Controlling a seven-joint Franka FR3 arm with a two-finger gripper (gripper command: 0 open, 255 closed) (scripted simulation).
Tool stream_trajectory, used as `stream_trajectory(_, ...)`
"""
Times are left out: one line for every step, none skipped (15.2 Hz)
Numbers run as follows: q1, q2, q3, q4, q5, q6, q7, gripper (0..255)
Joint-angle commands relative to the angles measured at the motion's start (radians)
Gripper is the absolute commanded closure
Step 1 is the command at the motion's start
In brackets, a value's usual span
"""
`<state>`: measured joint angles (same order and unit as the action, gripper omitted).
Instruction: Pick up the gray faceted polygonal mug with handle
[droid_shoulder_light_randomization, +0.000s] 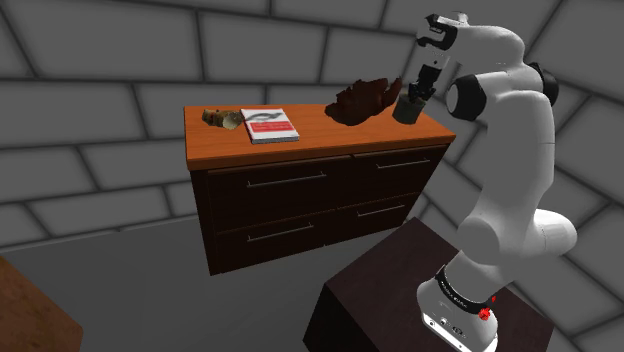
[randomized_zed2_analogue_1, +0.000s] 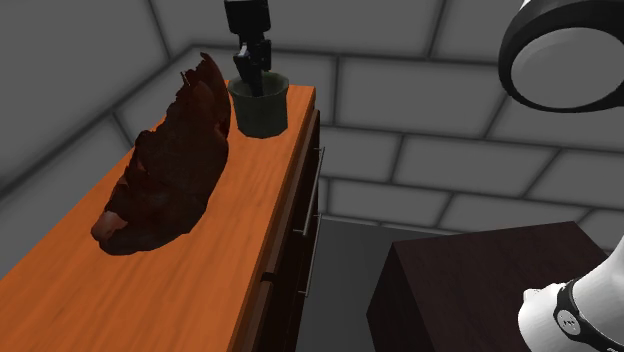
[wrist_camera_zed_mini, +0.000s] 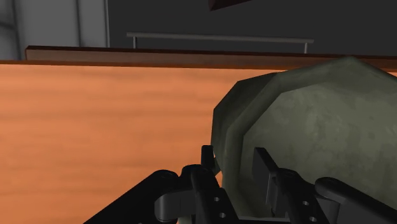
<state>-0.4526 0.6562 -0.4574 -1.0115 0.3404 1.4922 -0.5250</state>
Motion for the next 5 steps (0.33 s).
stream_trajectory(-0.013, 0.015, 0.003, 0.054, 0.004, -0.038, 0.006, 255)
stream_trajectory(-0.019, 0.021, 0.004, 0.079, 0.006, -0.055, 0.009, 255)
stream_trajectory(-0.026, 0.028, 0.005, 0.106, 0.008, -0.074, 0.012, 255)
stream_trajectory(-0.027, 0.029, 0.005, 0.11, 0.009, -0.077, 0.012, 255)
stream_trajectory(-0.027, 0.029, 0.005, 0.11, 0.009, -0.077, 0.012, 255)
